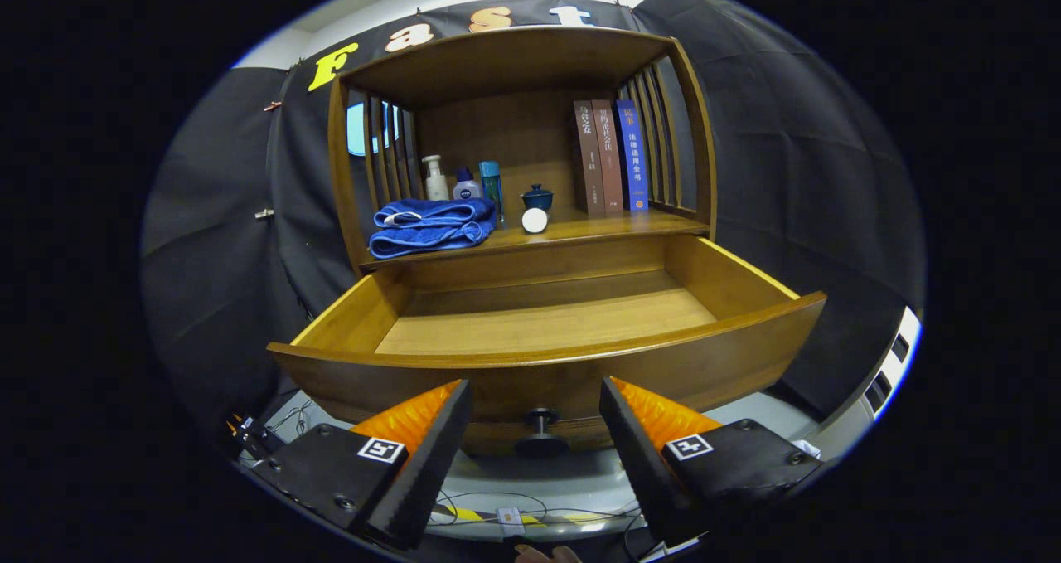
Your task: Pull open the drawer, take out the items inside it, and place them on the countertop above the cabinet.
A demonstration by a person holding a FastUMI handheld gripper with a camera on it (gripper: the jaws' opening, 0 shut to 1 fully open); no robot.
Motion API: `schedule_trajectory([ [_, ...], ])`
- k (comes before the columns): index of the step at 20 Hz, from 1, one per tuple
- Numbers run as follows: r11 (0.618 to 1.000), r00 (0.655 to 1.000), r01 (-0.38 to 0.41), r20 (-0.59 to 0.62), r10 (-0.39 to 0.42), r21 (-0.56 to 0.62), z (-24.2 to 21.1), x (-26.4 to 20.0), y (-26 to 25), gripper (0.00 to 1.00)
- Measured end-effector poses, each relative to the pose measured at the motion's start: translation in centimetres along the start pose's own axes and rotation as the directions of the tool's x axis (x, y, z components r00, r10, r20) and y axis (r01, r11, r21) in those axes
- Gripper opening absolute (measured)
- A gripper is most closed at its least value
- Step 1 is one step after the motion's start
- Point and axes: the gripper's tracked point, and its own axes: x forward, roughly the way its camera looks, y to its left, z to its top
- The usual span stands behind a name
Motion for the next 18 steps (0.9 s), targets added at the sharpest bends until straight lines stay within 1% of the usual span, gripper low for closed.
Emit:
schedule_trajectory([
  [2,1.0,0.999,-0.002,-0.037,0.003,0.018,-1.0,0.7,-0.3,0.99],
  [3,1.0,0.999,-0.006,-0.036,0.007,0.027,-1.0,0.8,-0.3,0.99],
  [8,1.0,1.0,-0.003,-0.012,0.003,-0.002,-1.2,1.0,-0.4,0.99],
  [10,1.0,1.0,-0.003,-0.023,0.003,0.003,-1.4,1.2,-0.4,0.99],
  [14,1.0,1.0,-0.001,-0.03,0.001,-0.005,-1.1,1.5,-0.5,0.98],
  [18,1.0,0.999,-0.01,-0.034,0.009,-0.014,-0.2,3.0,-0.7,0.99],
])
